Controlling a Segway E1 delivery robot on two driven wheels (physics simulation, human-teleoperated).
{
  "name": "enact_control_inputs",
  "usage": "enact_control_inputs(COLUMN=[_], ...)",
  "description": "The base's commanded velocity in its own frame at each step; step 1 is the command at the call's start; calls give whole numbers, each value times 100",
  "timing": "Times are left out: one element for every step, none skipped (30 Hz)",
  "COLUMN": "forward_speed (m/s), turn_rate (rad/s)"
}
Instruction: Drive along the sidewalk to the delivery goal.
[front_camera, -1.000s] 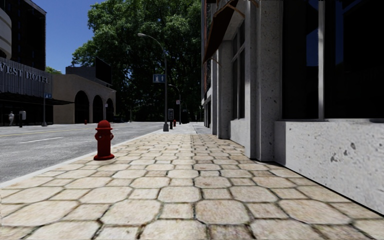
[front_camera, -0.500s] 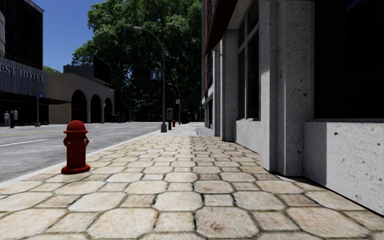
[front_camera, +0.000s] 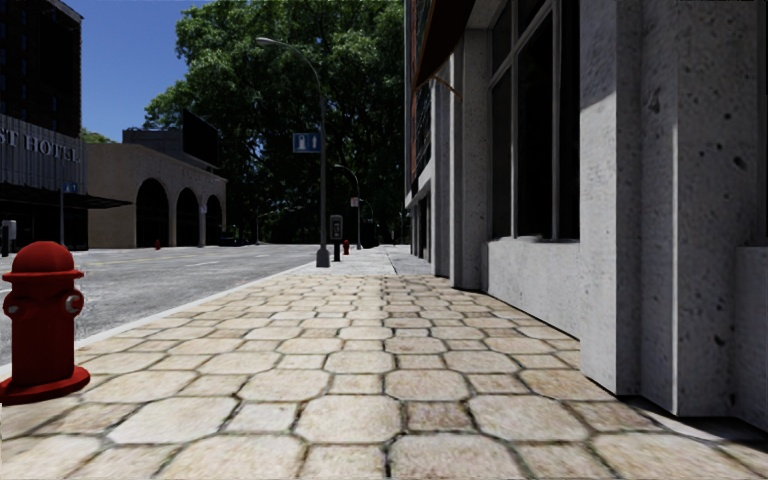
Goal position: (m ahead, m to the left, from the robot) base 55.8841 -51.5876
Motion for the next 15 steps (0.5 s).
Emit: enact_control_inputs(forward_speed=[189, 189, 189, 189, 189, 189, 189, 189, 189, 189, 189, 189, 189, 189, 190], turn_rate=[0, 0, 0, 0, 0, 0, 0, 0, 0, 0, 0, 0, 0, 0, 0])
